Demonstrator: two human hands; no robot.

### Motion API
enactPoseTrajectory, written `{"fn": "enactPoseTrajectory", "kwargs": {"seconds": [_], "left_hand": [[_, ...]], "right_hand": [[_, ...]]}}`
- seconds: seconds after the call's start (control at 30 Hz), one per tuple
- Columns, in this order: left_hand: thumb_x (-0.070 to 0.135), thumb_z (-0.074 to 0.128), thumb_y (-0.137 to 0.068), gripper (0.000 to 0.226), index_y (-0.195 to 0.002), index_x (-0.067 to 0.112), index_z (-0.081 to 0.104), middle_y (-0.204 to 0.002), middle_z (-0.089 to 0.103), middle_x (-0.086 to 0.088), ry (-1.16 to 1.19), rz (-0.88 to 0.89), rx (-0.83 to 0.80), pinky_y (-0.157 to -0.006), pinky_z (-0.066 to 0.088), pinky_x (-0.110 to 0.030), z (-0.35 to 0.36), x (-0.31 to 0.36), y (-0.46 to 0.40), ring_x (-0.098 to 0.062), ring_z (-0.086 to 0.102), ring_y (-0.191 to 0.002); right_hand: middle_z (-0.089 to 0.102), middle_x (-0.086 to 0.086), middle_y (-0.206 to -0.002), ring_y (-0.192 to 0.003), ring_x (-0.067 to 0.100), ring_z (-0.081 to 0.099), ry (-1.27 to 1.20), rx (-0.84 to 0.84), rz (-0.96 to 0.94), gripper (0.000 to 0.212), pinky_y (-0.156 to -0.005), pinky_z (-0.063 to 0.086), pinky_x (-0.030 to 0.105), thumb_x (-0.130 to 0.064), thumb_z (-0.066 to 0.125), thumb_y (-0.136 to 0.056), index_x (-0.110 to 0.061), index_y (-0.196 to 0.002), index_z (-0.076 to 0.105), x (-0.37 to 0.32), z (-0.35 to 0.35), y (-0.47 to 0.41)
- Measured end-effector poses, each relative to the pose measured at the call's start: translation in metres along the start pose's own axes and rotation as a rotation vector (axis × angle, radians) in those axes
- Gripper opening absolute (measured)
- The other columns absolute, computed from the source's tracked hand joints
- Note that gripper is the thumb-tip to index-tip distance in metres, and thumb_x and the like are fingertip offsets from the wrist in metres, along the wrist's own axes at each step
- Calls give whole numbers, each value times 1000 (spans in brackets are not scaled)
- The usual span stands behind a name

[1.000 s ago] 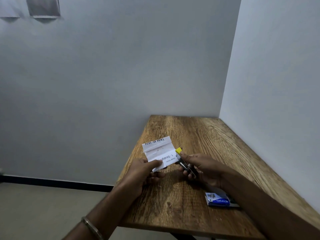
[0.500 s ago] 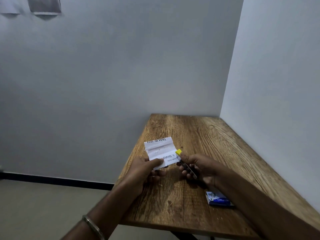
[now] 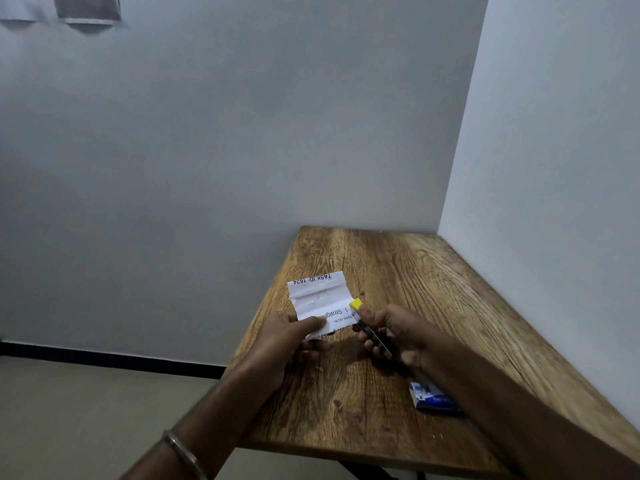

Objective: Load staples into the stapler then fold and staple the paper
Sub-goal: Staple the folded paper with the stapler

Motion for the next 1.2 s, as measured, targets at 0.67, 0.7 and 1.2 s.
{"fn": "enactPoseTrajectory", "kwargs": {"seconds": [0.67,0.7,1.2], "left_hand": [[14,72,-88,20,-104,4,70,-80,80,-2,-17,18,8,-49,57,-24,1,-1,-1,-20,76,-65],[14,72,-88,20,-105,4,70,-81,80,-2,-12,17,7,-49,57,-24,1,-1,-1,-20,76,-65],[11,70,-89,23,-110,0,69,-86,80,-8,7,31,3,-49,57,-24,0,0,2,-20,75,-66]], "right_hand": [[66,7,-56,-44,13,59,-30,25,-15,33,-39,45,23,-29,65,-91,3,-97,60,5,-3,-2],[67,7,-56,-45,13,59,-28,19,-16,34,-39,45,23,-29,66,-90,3,-96,61,5,-3,-2],[69,7,-74,-58,12,61,-27,-172,-93,54,-48,49,21,-45,67,-76,-2,-110,64,0,2,11]]}}
Point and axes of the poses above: each hand's wrist, its own y-axis away from the middle knuckle, its own z-axis out of the palm, x = y × z, the point moved 4 cm from there along -y, towards the middle knuckle
